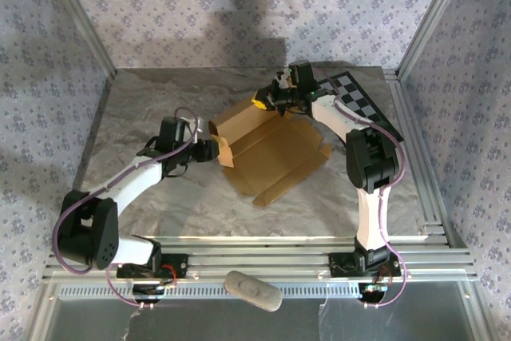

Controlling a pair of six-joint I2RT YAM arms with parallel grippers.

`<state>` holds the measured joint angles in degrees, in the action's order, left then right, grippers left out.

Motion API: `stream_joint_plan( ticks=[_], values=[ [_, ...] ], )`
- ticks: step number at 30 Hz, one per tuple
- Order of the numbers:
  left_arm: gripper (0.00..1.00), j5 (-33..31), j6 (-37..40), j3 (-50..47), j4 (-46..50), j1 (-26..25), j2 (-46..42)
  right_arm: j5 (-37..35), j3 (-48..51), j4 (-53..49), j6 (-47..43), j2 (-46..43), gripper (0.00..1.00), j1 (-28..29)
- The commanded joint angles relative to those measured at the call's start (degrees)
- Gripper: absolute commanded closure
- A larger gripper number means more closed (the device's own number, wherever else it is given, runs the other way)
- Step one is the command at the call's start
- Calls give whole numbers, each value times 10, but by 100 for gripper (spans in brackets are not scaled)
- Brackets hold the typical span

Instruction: Fold the paper box

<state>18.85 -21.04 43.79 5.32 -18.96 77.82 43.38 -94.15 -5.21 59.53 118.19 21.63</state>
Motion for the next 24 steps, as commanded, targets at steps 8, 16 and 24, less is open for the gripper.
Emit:
stream_joint_plan(
  ticks=[8, 16, 24],
  values=[
    [46, -66, -17, 47, -32, -43, 34, 14, -20, -16, 19, 9, 100, 1],
    [47, -164, -41, 63, -15, -63, 60, 12, -14, -7, 30, 2, 100, 4],
    [48, -271, -67, 104, 1, -108, 104, 6, 29, 34, 48, -17, 100, 10]
  ],
)
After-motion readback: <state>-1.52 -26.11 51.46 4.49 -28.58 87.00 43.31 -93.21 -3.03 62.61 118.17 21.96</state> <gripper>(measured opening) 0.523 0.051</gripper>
